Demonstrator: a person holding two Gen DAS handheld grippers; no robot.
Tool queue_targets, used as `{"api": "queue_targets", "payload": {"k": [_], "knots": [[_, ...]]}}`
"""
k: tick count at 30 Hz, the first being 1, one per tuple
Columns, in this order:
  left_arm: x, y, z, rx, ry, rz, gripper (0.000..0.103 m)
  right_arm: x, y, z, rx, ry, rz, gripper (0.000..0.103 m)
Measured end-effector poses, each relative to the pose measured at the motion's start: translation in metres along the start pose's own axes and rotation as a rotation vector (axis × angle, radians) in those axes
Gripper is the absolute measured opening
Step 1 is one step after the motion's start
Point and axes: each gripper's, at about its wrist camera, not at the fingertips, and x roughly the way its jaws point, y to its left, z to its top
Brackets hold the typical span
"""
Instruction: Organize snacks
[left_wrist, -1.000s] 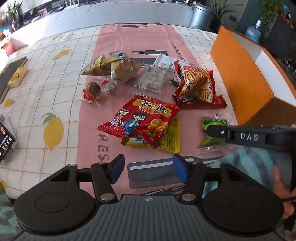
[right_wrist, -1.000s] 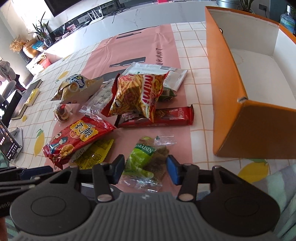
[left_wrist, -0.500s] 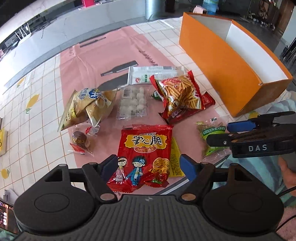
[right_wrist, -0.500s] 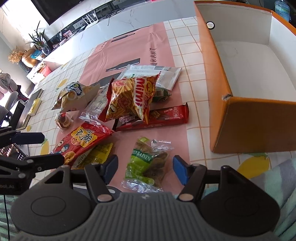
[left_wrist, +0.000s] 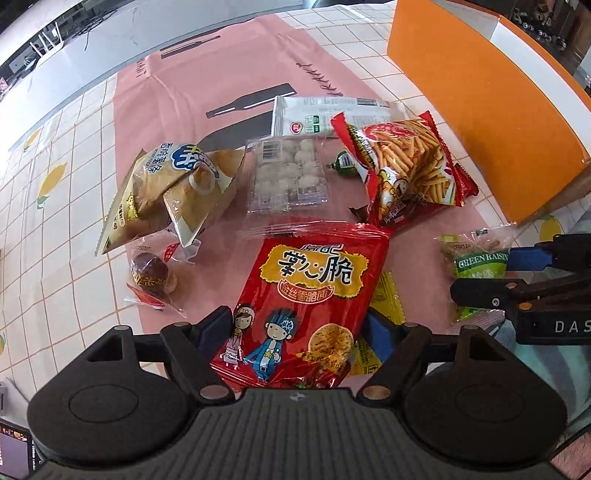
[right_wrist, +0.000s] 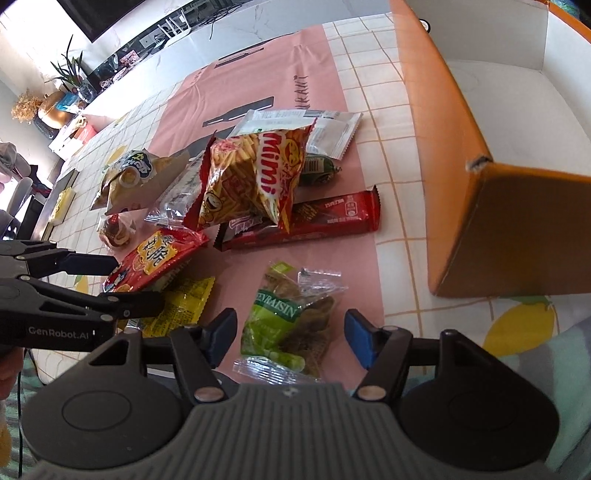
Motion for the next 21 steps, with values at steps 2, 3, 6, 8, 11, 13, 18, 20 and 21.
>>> {"api": "queue_targets", "payload": {"k": [2,3,6,8,11,13,18,20,21], "knots": [[0.003,0.003,-0.001,-0.027,0.002,-0.001,0.090,0.000,0.000,0.000,-0.006,-0.004,-0.001,0.055],[0.003,0.005,-0.001,-0.040,-0.001,-0.003,0.090,0.000,0.000,0.000,-0.004,-0.003,0.006,0.051],[0.000,0.008,-0.004,-0.077,-0.022,0.007,0.077,-0.001,-0.001,-0.001,-0.001,-0.006,0.011,0.048],[-0.004,0.007,-0.006,-0.086,-0.037,0.015,0.074,-0.002,0.000,-0.001,-0.002,-0.007,0.008,0.045],[-0.013,-0.003,-0.011,-0.046,-0.064,0.071,0.071,-0.007,0.001,-0.003,-0.005,-0.014,0.010,0.044],[-0.020,-0.012,-0.014,-0.014,-0.087,0.098,0.067,-0.011,0.002,-0.004,-0.011,-0.023,0.014,0.044],[-0.037,-0.020,-0.020,-0.030,-0.127,0.104,0.060,-0.027,0.009,-0.008,-0.033,-0.053,0.029,0.043],[-0.046,-0.023,-0.024,-0.042,-0.154,0.109,0.059,-0.033,0.011,-0.010,-0.037,-0.064,0.036,0.042],[-0.052,-0.024,-0.026,-0.051,-0.169,0.107,0.058,-0.036,0.011,-0.011,-0.038,-0.070,0.040,0.042]]}}
